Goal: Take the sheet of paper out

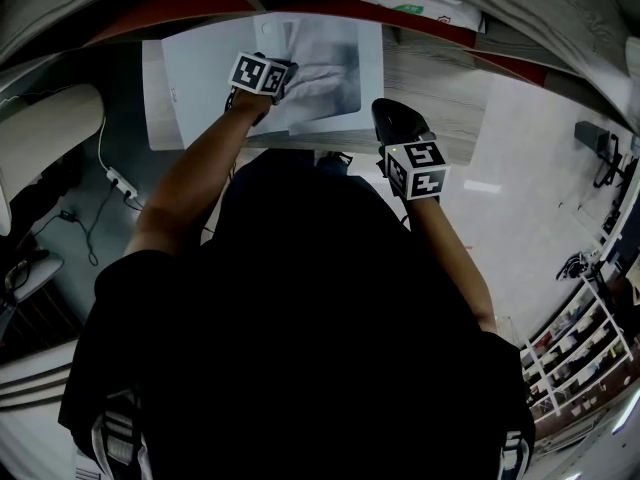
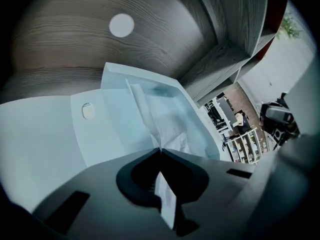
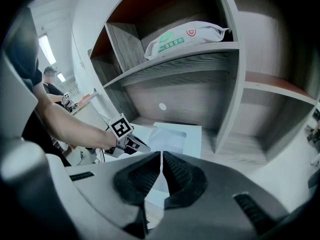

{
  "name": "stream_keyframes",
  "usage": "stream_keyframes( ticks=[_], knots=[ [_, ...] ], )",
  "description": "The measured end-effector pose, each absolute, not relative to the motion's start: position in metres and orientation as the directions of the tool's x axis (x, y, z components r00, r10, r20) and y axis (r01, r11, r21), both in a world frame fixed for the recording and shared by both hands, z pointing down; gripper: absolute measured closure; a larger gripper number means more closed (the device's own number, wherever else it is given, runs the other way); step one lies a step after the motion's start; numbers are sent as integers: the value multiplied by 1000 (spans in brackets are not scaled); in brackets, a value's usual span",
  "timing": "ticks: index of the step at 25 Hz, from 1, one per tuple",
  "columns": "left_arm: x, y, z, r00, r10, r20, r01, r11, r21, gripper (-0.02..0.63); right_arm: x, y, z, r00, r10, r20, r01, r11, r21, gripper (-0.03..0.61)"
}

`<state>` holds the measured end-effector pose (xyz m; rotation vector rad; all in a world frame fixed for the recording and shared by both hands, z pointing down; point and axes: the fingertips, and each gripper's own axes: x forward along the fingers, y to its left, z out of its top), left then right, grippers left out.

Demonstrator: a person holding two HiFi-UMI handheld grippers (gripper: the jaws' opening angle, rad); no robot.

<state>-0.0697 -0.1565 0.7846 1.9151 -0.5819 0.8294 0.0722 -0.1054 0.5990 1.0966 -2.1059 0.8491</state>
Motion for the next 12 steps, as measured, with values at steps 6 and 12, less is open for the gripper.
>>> stream_keyframes(
  ticks=[6, 12],
  knots=[
    [-84, -153, 779, 654, -67, 753, -697, -439, 566, 597, 69, -109, 595, -475, -475, 741, -852, 458, -253, 555],
    [-101, -151, 775, 649, -85, 756, -712, -418, 565, 597, 68, -112, 590, -475, -484, 735, -852, 462, -247, 556]
  ],
)
